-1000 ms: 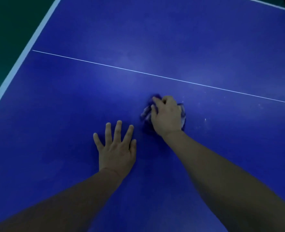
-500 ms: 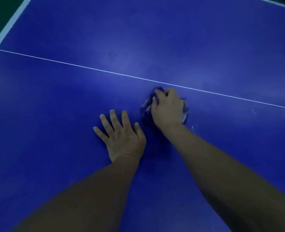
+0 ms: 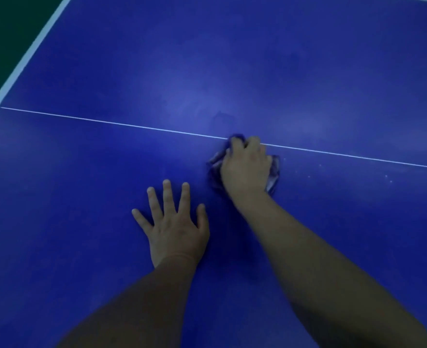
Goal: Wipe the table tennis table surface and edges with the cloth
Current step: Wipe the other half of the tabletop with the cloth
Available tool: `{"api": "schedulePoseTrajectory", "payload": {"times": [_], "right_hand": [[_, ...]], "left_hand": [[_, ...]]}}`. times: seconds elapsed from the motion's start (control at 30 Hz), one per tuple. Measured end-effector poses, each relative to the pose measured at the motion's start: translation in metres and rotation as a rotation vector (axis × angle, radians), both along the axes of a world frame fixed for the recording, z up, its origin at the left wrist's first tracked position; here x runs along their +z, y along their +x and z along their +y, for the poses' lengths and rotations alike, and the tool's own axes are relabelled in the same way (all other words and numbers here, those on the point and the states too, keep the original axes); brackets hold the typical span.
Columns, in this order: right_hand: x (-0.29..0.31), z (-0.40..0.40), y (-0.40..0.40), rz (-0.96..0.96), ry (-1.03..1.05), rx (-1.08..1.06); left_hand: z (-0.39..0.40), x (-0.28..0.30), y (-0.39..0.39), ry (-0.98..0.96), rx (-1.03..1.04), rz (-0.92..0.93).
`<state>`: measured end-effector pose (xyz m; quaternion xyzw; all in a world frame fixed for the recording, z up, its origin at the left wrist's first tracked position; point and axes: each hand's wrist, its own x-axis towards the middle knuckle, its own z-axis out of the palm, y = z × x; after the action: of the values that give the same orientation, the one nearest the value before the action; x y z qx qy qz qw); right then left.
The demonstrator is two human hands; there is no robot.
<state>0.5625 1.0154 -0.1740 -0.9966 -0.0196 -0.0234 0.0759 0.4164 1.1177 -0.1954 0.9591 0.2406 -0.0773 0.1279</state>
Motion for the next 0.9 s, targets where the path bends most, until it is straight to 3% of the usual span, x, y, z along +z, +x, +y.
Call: {"api": "schedulePoseTrajectory", "payload": {"times": [0.13,0.27,0.43,0.53,0.63,0.7,0.73,0.9], "right_hand": [[0.002,-0.059,-0.016,-0.022,0.062,-0.210],[-0.003,-0.091,-0.081,-0.050,0.111,-0.151],[-0.001,-0.091,-0.012,-0.103,0.188,-0.354],[0.003,-0.070,0.002,-0.031,0.122,-0.154],[0.000,-0.074,-0.055,-0.022,0.141,0.252],[-0.004,-0.105,-0.083,-0.045,0.145,0.399],[-0.005,-0.123,-0.082,-0.069,0.125,0.379],[-0.009,-0.141,0.000,-0.095,0.106,-0.148]], "left_hand": [[0.000,0.000,0.000,-0.001,-0.014,-0.008],[0.000,0.000,-0.001,-0.010,0.000,-0.007],[-0.001,0.001,-0.002,-0.013,-0.001,0.001],[-0.002,0.002,-0.002,-0.029,-0.005,0.000],[-0.001,0.002,-0.002,-0.031,-0.001,0.004],[0.000,0.002,-0.003,-0.030,-0.004,0.000],[0.000,0.002,-0.003,-0.030,-0.009,-0.001],[-0.001,0.001,-0.002,-0.011,-0.012,0.002]]}}
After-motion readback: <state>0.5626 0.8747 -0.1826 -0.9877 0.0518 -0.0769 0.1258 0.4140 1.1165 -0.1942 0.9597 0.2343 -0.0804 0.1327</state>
